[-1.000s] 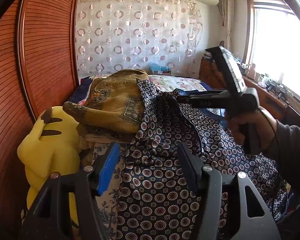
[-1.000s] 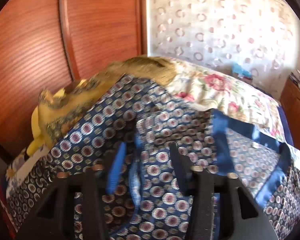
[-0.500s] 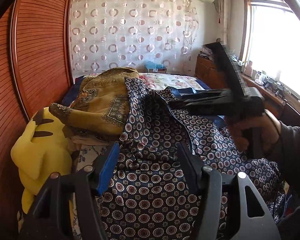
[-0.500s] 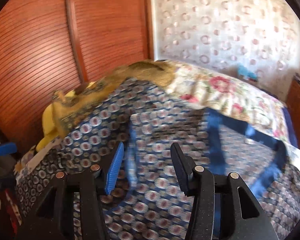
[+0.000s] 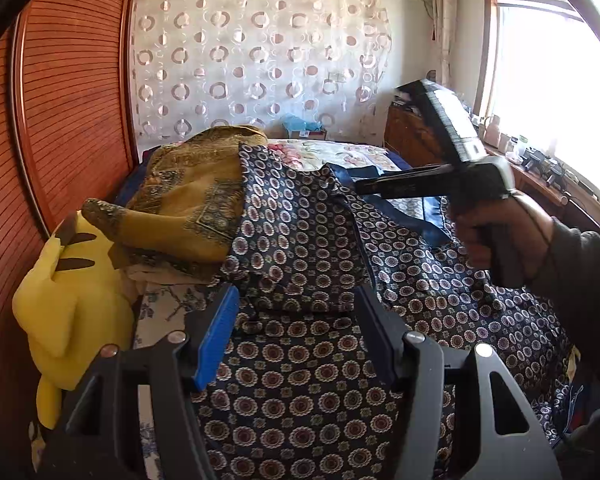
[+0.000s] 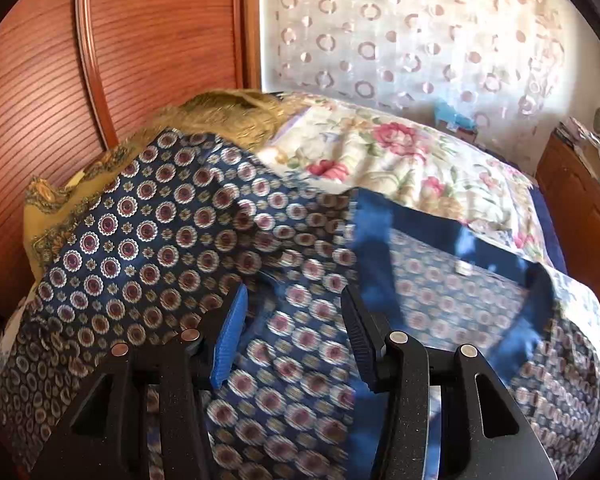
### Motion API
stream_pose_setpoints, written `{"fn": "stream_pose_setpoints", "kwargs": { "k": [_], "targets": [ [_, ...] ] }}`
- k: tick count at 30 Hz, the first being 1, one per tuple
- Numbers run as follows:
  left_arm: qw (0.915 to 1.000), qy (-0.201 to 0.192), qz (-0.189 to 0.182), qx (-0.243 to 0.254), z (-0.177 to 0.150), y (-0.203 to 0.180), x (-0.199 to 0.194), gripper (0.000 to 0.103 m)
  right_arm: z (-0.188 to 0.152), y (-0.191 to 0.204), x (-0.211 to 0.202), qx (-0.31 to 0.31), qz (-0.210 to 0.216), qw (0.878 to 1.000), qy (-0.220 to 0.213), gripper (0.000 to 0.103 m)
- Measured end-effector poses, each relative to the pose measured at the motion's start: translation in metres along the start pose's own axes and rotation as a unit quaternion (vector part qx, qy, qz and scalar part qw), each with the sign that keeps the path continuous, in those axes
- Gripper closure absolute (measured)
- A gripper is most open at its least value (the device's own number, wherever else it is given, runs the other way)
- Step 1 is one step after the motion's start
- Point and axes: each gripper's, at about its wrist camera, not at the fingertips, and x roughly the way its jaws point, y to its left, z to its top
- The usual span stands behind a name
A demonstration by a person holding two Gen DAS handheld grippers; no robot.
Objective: Fold small clothes
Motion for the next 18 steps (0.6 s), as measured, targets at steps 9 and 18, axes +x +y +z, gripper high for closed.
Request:
{"fn": "stream_pose_setpoints", "kwargs": {
  "k": [9, 18],
  "targets": [
    [0.9998, 0.0, -0.011, 0.016, 0.008, -0.022, 0.006, 0.044, -0.048, -0.037, -0.086, 0.011, 0.013, 0.999, -0.041, 0.054],
    [0.9987, 0.009, -0.032, 0.039, 0.017, -0.055, 0.025, 0.044, -0.122, -0.092, -0.169, 0.062, -0.04, 0.995, -0.068, 0.054]
  ]
}}
